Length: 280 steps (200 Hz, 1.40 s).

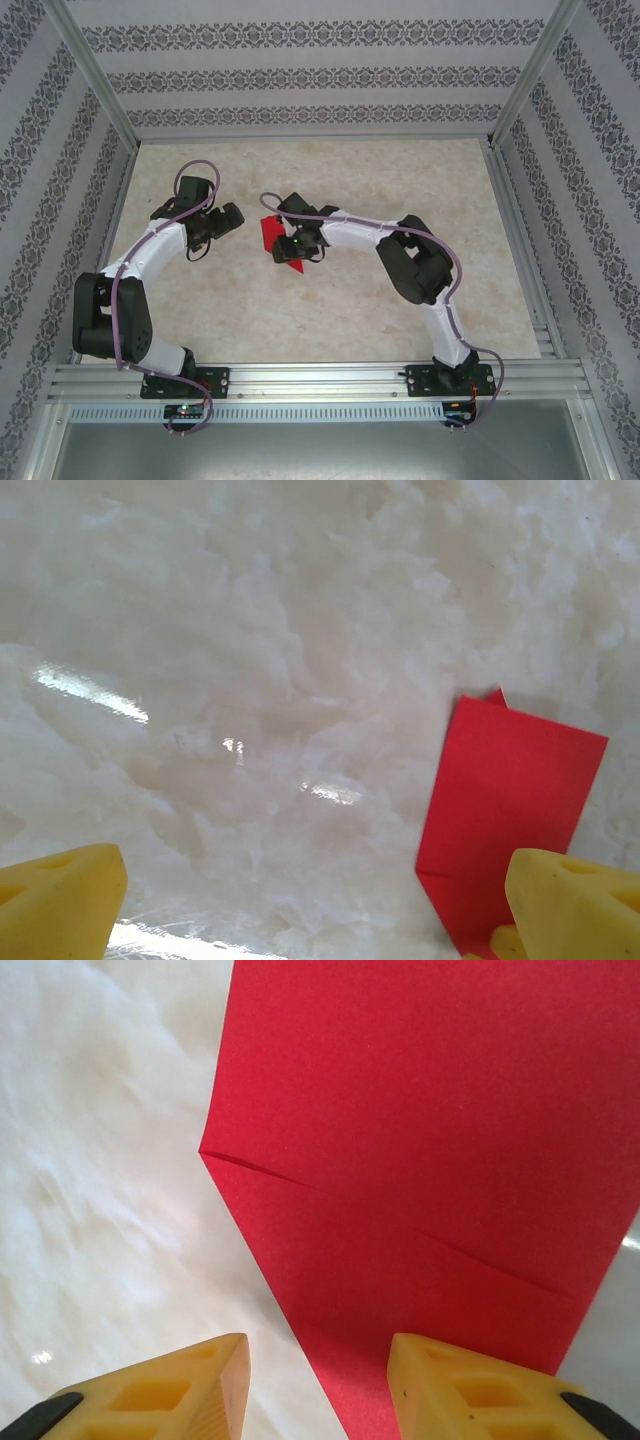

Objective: Fold a paper plane with a square sheet of paper (pick it up from the middle)
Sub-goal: Move the paper to the center of the table, then fold the wing for the fifth time at the center of the table.

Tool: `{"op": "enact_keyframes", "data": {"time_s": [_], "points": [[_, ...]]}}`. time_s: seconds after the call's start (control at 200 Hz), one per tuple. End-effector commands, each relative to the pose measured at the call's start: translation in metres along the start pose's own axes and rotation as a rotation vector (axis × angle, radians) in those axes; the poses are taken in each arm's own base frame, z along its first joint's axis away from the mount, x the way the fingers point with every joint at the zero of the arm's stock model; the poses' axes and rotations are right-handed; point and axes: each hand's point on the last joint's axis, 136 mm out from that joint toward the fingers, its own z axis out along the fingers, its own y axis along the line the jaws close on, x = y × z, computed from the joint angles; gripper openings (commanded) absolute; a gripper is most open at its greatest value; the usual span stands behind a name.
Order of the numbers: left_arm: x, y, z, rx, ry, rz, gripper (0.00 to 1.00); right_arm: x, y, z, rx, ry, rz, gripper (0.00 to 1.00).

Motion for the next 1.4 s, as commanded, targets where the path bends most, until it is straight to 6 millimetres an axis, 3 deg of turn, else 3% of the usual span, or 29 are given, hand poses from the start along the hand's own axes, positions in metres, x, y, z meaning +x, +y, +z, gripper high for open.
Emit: {"op": "enact_keyframes", "data": {"time_s": [0.0, 0.09, 0.185, 0.355, 0.475, 0.644, 0.809, 1.109, 1.394], "points": [[-0.002, -0.008, 0.004, 0.055, 0.004, 0.018, 0.98, 0.061, -0.048, -0.013, 0.085, 0.208, -0.133, 0.43], [0.001, -0.013, 0.006, 0.089, 0.022, 0.027, 0.98, 0.072, -0.067, -0.032, 0.119, 0.228, -0.185, 0.43], [0.006, -0.020, 0.008, 0.138, 0.042, 0.035, 0.98, 0.068, -0.072, -0.053, 0.135, 0.179, -0.200, 0.43], [0.018, -0.034, 0.012, 0.225, 0.105, 0.031, 0.97, 0.025, -0.043, -0.080, 0.030, -0.057, -0.031, 0.45], [0.030, -0.045, 0.013, 0.289, 0.153, 0.024, 0.97, 0.002, -0.047, -0.091, 0.028, -0.250, 0.159, 0.45], [0.051, -0.060, 0.017, 0.374, 0.221, 0.002, 0.96, 0.003, -0.059, -0.080, 0.026, -0.318, 0.334, 0.42], [0.069, -0.076, 0.023, 0.416, 0.278, -0.004, 0.92, 0.006, -0.060, -0.063, 0.011, -0.284, 0.360, 0.40], [0.100, -0.102, 0.032, 0.448, 0.365, 0.022, 0.84, 0.015, -0.082, -0.046, 0.012, -0.267, 0.432, 0.39], [0.123, -0.119, 0.041, 0.469, 0.439, 0.021, 0.81, 0.023, -0.093, -0.040, -0.108, -0.273, 0.532, 0.39]]}}
